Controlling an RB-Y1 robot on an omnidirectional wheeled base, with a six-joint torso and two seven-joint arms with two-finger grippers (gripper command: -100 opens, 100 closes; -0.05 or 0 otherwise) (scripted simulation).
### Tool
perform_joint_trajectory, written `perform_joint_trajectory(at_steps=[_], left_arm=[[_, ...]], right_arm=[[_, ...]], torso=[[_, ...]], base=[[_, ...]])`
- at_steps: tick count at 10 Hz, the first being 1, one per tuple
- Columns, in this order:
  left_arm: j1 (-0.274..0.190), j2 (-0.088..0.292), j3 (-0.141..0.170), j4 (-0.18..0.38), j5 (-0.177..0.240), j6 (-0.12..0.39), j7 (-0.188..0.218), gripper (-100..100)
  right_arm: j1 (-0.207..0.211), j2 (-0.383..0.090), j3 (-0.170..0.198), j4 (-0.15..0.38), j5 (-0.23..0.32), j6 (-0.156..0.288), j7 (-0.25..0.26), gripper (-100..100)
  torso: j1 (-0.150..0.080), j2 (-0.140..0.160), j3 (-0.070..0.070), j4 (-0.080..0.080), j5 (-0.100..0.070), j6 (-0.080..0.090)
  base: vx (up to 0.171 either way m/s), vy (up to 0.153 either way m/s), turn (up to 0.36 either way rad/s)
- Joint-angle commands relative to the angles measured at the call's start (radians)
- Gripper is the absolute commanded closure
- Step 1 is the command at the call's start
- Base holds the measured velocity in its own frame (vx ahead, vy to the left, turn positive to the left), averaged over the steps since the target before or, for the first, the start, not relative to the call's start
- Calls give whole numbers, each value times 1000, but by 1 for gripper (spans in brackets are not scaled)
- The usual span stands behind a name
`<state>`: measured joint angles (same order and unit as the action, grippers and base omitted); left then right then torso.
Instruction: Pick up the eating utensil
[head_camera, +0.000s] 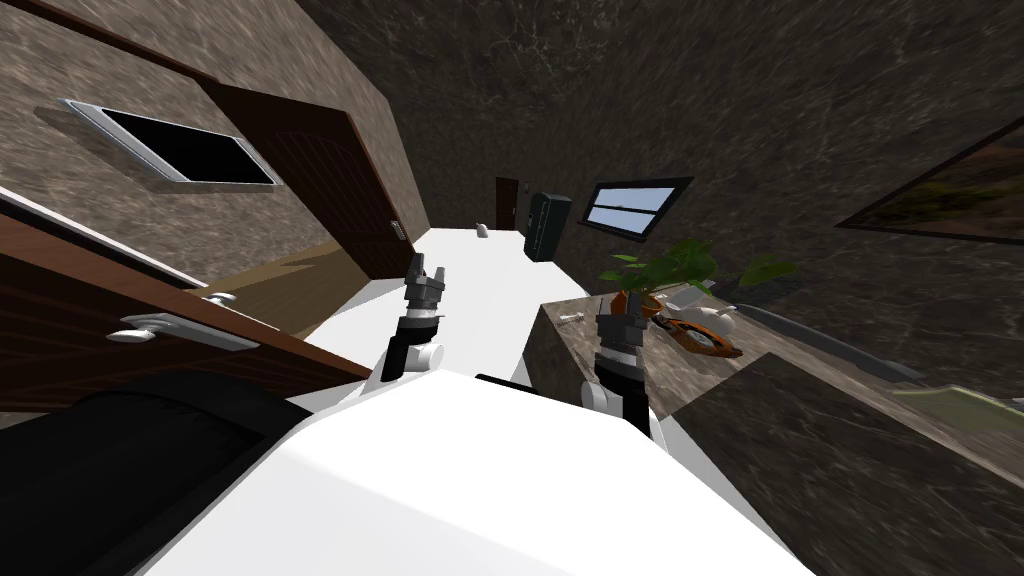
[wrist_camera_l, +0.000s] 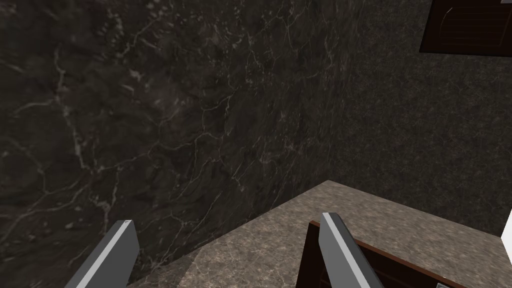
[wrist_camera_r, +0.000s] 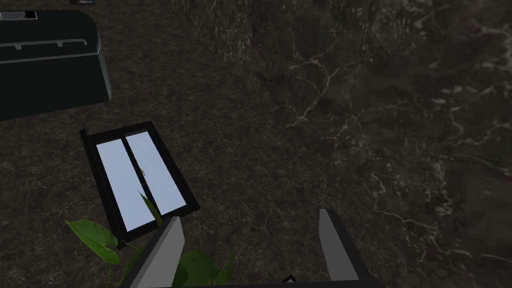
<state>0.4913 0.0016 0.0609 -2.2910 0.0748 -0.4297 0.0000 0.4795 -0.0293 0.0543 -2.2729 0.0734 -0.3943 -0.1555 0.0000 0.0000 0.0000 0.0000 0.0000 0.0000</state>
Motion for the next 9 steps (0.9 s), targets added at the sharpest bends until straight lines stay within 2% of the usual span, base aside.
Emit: perform_joint_trajectory(at_steps=[1,6,9], left_arm=[[0,0,0,0,0,0,0,0],[0,0,0,0,0,0,0,0],[0,0,0,0,0,0,0,0]], right_arm=[[1,-50,3,4,22,7,-5,-100],[3,-197,17,18,102,33,-17,-100],[3,-261,23,23,129,42,-20,-100]], torso=[[0,0,0,0,0,0],[1,0,0,0,0,0],[1,0,0,0,0,0]], base=[[-4,14,8],[-4,22,11],[1,15,13]])
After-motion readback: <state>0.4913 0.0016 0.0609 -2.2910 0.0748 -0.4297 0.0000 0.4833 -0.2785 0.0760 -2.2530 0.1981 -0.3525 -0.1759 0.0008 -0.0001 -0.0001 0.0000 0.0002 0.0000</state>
